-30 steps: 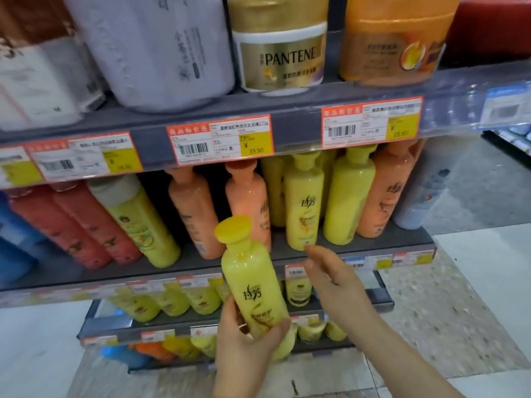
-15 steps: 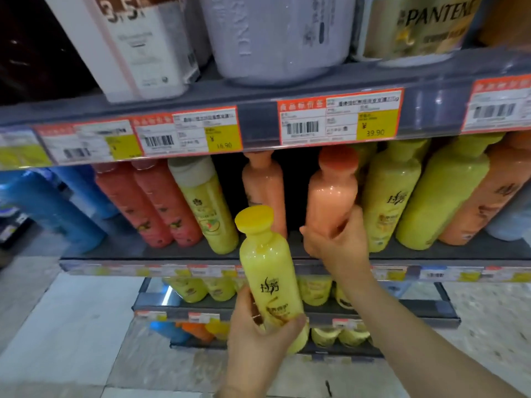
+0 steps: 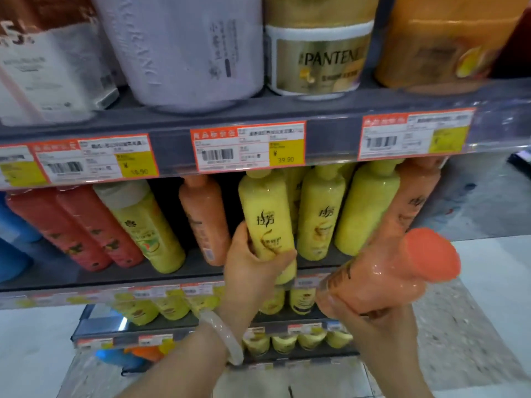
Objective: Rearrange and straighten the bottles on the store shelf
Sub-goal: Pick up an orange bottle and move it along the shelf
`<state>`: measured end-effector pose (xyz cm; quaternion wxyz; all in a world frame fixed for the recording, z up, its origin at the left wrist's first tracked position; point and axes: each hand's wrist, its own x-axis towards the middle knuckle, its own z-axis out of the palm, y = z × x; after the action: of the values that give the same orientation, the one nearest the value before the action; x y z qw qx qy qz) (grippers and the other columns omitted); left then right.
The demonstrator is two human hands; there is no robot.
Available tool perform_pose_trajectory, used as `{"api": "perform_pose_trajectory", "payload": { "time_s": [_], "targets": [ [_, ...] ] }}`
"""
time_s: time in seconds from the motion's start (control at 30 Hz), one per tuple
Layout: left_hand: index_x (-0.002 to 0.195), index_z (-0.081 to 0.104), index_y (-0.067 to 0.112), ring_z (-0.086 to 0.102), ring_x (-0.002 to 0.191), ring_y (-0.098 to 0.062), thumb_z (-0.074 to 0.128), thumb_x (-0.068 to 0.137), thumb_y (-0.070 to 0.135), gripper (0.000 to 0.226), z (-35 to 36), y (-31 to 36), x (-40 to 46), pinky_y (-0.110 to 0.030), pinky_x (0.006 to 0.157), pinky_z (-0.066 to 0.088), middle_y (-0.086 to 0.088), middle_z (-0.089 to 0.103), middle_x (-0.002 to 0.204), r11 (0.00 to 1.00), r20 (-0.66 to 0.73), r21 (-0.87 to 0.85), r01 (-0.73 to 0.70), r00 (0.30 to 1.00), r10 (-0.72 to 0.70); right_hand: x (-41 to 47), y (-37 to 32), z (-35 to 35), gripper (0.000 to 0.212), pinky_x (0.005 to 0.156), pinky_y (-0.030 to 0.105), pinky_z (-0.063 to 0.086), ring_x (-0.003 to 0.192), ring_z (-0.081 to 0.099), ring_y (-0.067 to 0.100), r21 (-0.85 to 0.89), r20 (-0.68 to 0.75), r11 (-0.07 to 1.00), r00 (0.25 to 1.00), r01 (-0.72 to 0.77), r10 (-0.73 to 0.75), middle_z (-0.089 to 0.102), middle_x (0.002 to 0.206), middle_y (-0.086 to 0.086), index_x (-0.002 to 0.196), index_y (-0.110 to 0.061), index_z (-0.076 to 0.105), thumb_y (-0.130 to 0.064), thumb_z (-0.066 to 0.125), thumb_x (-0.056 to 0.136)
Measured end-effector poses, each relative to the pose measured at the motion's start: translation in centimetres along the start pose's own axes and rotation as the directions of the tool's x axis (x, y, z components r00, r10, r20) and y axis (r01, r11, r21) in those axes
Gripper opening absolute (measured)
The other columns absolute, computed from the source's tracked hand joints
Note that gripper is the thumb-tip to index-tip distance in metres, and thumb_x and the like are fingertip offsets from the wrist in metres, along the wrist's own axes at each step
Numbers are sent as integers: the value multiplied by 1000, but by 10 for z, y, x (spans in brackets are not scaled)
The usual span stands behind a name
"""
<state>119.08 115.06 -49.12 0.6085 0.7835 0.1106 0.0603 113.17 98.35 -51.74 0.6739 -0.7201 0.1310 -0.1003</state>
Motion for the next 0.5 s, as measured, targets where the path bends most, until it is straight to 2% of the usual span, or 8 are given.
{"api": "perform_pose_trajectory", "payload": {
  "time_s": [0.1, 0.17, 0.27, 0.4, 0.5],
  "targets": [
    [95, 48, 27, 60, 78, -4, 84, 61, 16, 51, 12, 4, 17, -30, 74, 50, 17, 60, 83, 999, -43, 44, 7, 999, -5, 0, 5, -16, 91, 80, 41, 55, 87, 68, 13, 16, -56, 1000, 998, -25, 26, 71, 94, -9, 104, -26, 57, -60, 84, 24],
    [104, 49, 19, 61, 83, -13, 84, 62, 17, 55, 18, 1, 25, -33, 80, 50, 13, 60, 83, 997, -38, 81, 13, 999, -10, 3, 10, -26, 94, 81, 44, 55, 86, 68, 11, 25, -75, 999, 996, -42, 44, 70, 95, -16, 104, -29, 56, -62, 85, 20],
    [111, 50, 13, 62, 90, -20, 83, 63, 13, 58, 25, -9, 30, -35, 83, 49, 4, 63, 89, 995, -28, 96, -1, 1000, 3, 6, 13, -40, 76, 84, 42, 53, 88, 66, 9, 33, -88, 998, 995, -48, 51, 69, 95, -17, 103, -31, 55, -28, 87, 34],
    [118, 46, 16, 58, 95, -19, 82, 65, 16, 64, 31, -20, 32, -36, 89, 46, 1, 60, 99, 993, -5, 115, -11, 1000, 12, 8, 13, -52, 74, 80, 29, 49, 92, 63, 3, 46, -115, 998, 992, -45, 51, 66, 99, -15, 107, -35, 51, -25, 82, 41],
    [122, 45, 14, 59, 101, -24, 81, 65, 14, 68, 33, -25, 32, -40, 92, 47, -2, 61, 104, 995, 10, 99, -31, 999, 30, 10, 7, -53, 70, 74, 21, 49, 87, 63, -2, 63, -117, 997, 992, -33, 41, 64, 102, -10, 105, -32, 50, -9, 84, 48]
  ]
}}
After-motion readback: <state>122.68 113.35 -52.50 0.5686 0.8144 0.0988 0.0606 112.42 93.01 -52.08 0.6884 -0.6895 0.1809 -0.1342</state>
